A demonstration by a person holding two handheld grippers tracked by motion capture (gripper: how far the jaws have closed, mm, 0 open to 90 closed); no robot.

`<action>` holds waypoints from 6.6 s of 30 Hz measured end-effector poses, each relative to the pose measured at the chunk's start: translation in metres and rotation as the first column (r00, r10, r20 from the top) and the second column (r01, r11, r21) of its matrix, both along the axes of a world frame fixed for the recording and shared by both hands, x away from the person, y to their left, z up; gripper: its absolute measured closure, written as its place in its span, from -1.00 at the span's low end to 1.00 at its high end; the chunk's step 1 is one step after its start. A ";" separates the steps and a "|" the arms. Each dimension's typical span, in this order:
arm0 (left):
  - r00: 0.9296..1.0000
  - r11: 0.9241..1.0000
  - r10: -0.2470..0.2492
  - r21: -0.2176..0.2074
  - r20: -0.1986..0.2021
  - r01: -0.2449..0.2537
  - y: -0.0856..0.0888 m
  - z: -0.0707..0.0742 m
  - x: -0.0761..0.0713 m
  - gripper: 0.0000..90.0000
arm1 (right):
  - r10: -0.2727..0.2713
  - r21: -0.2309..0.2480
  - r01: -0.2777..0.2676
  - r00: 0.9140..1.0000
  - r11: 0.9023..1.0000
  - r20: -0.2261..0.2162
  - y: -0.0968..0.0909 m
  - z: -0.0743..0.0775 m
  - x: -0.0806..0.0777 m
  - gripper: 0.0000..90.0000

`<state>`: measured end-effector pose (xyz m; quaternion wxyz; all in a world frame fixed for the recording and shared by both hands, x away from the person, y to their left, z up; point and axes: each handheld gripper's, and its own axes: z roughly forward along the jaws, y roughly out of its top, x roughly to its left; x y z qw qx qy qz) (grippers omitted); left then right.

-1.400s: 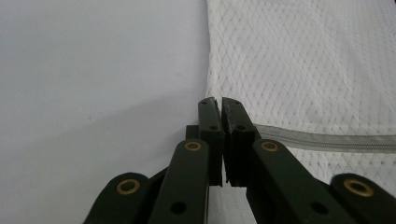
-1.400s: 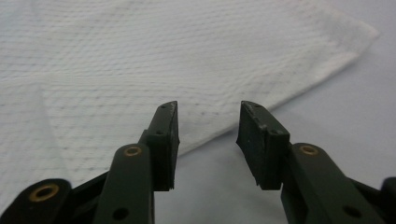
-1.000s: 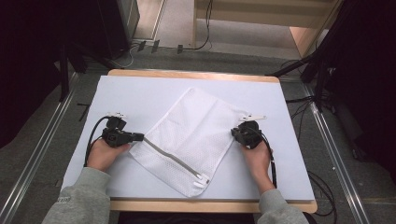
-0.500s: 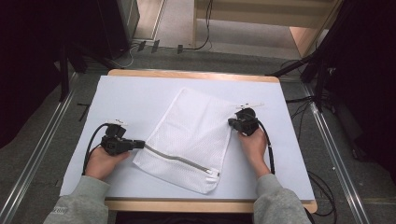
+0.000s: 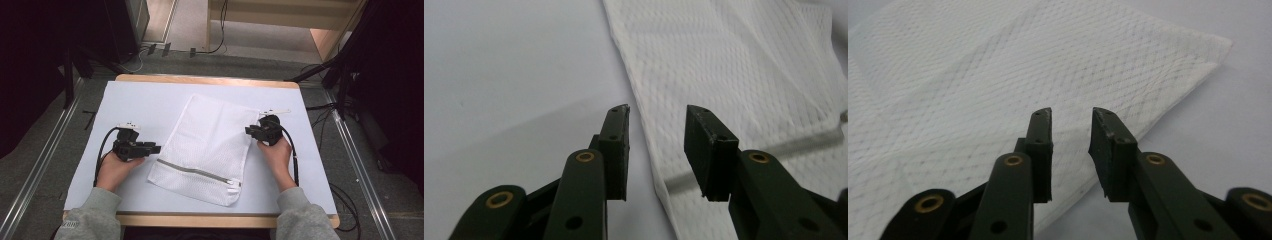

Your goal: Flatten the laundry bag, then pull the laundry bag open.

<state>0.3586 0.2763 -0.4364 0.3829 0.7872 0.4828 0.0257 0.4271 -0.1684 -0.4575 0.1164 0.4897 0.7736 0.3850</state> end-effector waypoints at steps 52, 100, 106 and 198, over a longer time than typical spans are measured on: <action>0.998 0.996 -0.043 0.073 -0.039 0.045 -0.044 -0.017 0.077 0.98 | 0.067 0.007 -0.067 0.994 0.998 -0.085 0.015 -0.015 -0.062 0.89; 0.999 0.999 0.053 0.001 0.012 -0.053 0.003 -0.012 0.051 0.36 | 0.121 -0.025 -0.122 0.992 0.992 -0.036 0.043 -0.016 -0.013 1.00; 1.000 1.000 0.015 -0.011 0.015 -0.015 0.000 -0.002 0.044 0.12 | 0.129 -0.015 -0.129 0.991 0.991 -0.035 0.044 -0.010 -0.017 0.98; 0.896 0.897 -0.442 -0.009 -0.045 0.442 -0.178 -0.031 -0.014 0.73 | 0.302 -0.044 -0.304 0.952 0.952 -0.047 0.042 -0.014 -0.113 1.00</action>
